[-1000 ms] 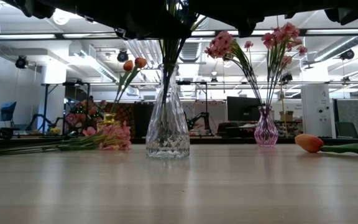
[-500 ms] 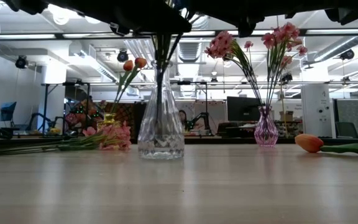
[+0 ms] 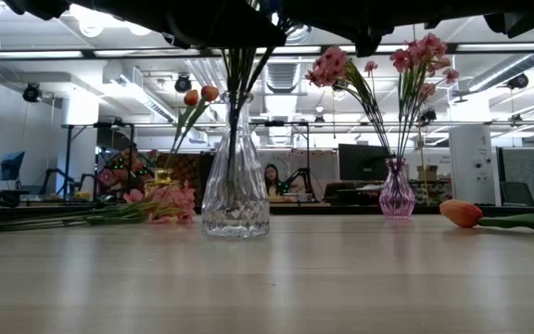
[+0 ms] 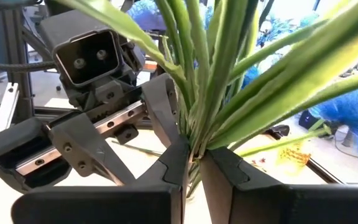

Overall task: Sort flowers into vase by color
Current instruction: Put the blue flowers into the transparent vase

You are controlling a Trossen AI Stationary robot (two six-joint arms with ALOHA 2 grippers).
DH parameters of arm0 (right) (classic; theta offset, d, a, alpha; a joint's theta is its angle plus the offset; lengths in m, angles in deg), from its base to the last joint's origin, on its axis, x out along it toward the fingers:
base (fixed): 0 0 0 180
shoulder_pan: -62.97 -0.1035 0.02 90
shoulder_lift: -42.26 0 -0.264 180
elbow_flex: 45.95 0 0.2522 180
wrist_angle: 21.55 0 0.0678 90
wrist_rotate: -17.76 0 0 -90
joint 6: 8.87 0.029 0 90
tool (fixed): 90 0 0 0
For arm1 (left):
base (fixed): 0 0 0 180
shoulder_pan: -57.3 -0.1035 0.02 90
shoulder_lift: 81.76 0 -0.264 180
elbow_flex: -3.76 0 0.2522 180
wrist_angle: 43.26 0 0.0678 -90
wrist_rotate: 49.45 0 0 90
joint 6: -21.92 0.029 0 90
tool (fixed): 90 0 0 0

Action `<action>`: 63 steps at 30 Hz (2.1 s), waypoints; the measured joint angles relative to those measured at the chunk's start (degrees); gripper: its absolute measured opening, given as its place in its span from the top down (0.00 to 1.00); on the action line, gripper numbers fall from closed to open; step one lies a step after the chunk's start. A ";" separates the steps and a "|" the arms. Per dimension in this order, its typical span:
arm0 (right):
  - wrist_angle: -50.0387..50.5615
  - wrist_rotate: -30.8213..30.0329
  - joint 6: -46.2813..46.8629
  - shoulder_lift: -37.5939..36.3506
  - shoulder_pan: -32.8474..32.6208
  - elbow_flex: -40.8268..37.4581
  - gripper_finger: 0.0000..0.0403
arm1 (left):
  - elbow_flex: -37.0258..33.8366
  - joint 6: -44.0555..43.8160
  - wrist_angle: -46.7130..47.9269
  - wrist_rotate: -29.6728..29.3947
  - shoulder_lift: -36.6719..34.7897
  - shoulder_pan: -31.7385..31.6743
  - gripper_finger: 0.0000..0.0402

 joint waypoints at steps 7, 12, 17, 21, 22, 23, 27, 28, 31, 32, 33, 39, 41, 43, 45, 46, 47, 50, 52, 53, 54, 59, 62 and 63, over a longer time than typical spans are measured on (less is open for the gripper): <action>-0.04 0.16 -0.22 0.00 0.00 0.00 0.93 | 0.04 0.00 0.06 1.10 -0.05 0.07 0.59; -0.06 0.16 -0.31 0.00 -0.01 0.00 0.93 | 0.04 0.52 0.11 1.11 -0.07 0.33 0.59; -0.04 -0.03 -0.33 0.00 0.00 0.00 0.93 | 0.11 4.09 0.17 1.72 -0.10 1.64 0.59; -0.04 -0.03 -0.33 0.00 0.00 0.00 0.93 | 0.11 4.21 0.20 0.74 -0.24 2.27 0.59; -0.04 -0.03 -0.33 0.00 0.00 0.00 0.93 | 0.11 4.23 0.21 -0.02 -0.24 2.56 0.59; -0.04 -0.03 -0.33 0.00 0.00 0.00 0.93 | 0.11 4.28 0.25 -0.79 -0.24 2.92 0.59; -0.02 0.01 -0.33 0.00 0.00 0.00 0.93 | 0.14 5.89 0.47 -4.97 -0.43 5.36 0.59; -0.04 0.01 -0.35 0.00 0.00 0.00 0.93 | 0.37 6.40 0.53 -6.28 -0.51 5.94 0.59; -0.23 0.02 -0.42 -0.02 0.00 0.00 0.93 | 1.65 8.20 0.52 -9.14 -0.59 7.65 0.59; -0.27 0.03 -0.39 -0.02 0.00 0.00 0.93 | 2.13 8.72 0.53 -9.57 -0.60 8.25 0.59; -0.35 0.09 -0.39 -0.02 0.00 0.00 0.93 | 2.59 8.94 0.57 -9.80 -0.62 8.89 0.59; -0.37 0.16 -0.37 -0.02 -0.02 0.00 0.93 | 3.06 0.65 12.80 -10.27 -4.26 12.86 0.62; -0.37 0.17 -0.37 -0.04 -0.02 0.00 0.93 | 3.06 -5.84 21.41 -10.42 -6.29 13.77 0.64; -0.37 0.23 -0.37 -0.04 -0.02 0.00 0.93 | 3.06 -13.79 31.63 -9.22 -8.48 13.91 0.67; -0.39 0.33 -0.37 -0.07 -0.02 0.00 0.93 | 3.06 -22.63 40.93 -6.16 -9.88 13.41 0.70; -0.39 0.58 -0.35 -0.07 0.00 0.00 0.93 | 3.03 -26.01 44.70 -4.73 -9.95 13.11 0.71; -0.42 1.06 -0.34 -0.07 0.00 0.00 0.93 | 2.80 -28.33 47.15 -3.70 -9.89 12.92 0.73; -0.59 1.63 -0.33 -0.07 0.00 0.00 0.93 | 1.45 -30.34 47.14 -3.23 -8.82 12.37 0.78; -0.72 1.65 -0.33 -0.07 0.00 0.00 0.93 | 0.15 -30.36 46.04 -3.27 -7.93 11.92 0.81; -0.72 1.65 -0.31 -0.07 0.00 0.00 0.93 | -0.39 -30.46 45.17 -3.21 -7.42 11.54 0.83; -0.72 1.65 -0.31 -0.07 0.00 0.00 0.93 | -0.92 -30.49 44.01 -3.10 -7.03 11.10 0.84; -0.44 1.63 0.20 -0.07 0.00 0.00 0.93 | -3.15 -30.34 39.00 -3.17 -5.99 8.38 0.91; -0.27 1.64 0.39 -0.09 0.00 0.02 0.93 | -4.83 -30.32 35.50 -3.03 -5.54 7.17 0.94; -0.21 1.64 0.40 -0.09 0.00 0.02 0.93 | -5.37 -30.33 35.10 -3.10 -5.54 6.98 0.94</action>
